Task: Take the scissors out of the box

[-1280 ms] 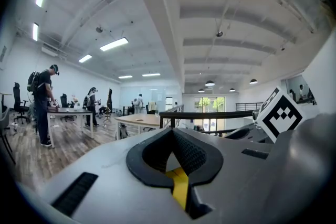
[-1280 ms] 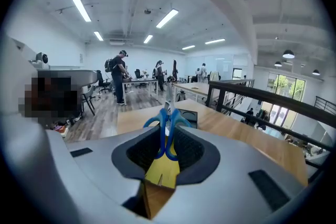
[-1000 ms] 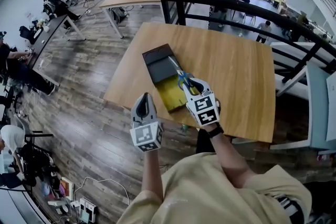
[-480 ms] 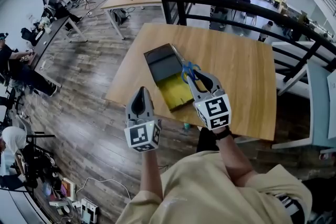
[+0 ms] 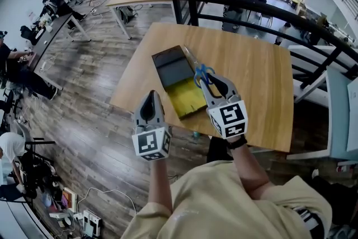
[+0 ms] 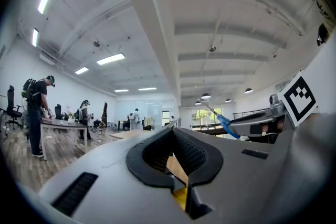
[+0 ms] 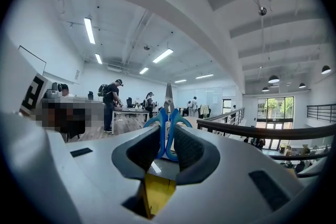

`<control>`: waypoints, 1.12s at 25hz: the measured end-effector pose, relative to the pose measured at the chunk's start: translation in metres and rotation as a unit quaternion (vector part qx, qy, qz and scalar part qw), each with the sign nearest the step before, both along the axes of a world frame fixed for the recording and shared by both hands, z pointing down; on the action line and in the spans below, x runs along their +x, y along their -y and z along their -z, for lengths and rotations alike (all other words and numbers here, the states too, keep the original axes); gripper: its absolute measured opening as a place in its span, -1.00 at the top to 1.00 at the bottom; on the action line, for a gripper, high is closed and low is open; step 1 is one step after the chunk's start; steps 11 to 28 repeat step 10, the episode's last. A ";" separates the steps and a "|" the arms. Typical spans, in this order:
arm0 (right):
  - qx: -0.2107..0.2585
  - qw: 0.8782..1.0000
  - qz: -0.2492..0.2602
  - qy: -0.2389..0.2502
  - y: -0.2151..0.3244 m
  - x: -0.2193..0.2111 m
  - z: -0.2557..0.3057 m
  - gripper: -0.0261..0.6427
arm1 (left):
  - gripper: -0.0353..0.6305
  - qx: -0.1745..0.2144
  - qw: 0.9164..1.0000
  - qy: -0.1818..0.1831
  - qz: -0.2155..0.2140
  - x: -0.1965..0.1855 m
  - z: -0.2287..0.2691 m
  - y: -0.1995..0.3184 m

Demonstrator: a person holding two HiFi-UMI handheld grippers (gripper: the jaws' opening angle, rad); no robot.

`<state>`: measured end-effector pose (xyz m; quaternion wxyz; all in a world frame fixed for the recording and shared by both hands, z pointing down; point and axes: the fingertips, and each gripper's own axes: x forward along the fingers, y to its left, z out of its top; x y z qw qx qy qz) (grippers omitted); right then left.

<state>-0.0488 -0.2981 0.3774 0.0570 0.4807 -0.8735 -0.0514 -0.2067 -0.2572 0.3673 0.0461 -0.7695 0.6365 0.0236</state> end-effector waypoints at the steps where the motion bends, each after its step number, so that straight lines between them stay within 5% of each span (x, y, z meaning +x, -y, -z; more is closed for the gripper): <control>1: -0.002 1.000 0.001 -0.002 0.002 -0.001 -0.002 0.67 | 0.87 -0.003 1.000 -0.002 0.001 -0.001 -0.002 0.002; 10: -0.039 0.999 0.010 -0.029 0.036 -0.018 -0.040 0.67 | 0.87 -0.024 0.999 -0.020 0.010 -0.018 -0.030 0.034; 28: -0.039 0.999 0.010 -0.029 0.036 -0.018 -0.040 0.67 | 0.87 -0.024 0.999 -0.020 0.010 -0.018 -0.030 0.034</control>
